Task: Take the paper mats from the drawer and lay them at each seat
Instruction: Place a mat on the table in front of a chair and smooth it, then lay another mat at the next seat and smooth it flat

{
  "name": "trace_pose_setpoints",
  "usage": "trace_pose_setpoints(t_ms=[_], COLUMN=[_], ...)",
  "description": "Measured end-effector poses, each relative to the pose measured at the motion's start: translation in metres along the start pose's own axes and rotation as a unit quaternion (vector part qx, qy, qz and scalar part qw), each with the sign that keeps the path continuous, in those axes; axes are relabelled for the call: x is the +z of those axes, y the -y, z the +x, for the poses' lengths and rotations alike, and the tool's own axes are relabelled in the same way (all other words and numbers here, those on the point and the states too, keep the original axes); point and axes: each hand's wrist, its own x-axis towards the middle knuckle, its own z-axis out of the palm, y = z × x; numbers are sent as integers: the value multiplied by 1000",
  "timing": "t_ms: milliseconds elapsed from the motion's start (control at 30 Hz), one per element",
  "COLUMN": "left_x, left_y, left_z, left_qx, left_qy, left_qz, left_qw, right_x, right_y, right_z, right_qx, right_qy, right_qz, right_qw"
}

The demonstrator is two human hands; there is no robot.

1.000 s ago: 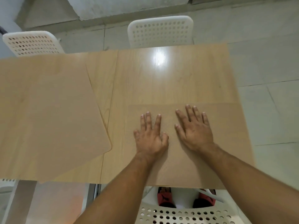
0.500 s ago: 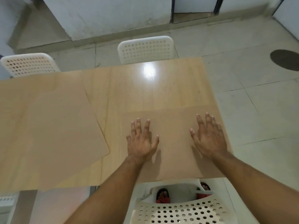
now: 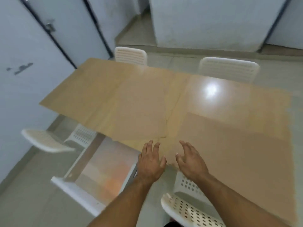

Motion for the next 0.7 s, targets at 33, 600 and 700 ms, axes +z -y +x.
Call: trace_pose_setpoints(t_ms=[33,600,700], left_x=[-5,-41,-44], left_y=[12,225,243], left_z=[-8,67,90], left_qx=[-23,-178,-315], left_qy=[-6,-65,-27], left_qz=[-7,-266,-457], left_qw=[1000,945,831], right_x=[8,134,151], right_y=[11,181,199], right_z=[2,79,93], right_qx=[-21,-56,-52], right_qy=[14,69,52], right_qz=[-1,-78,-105], right_qw=[1000,993,992])
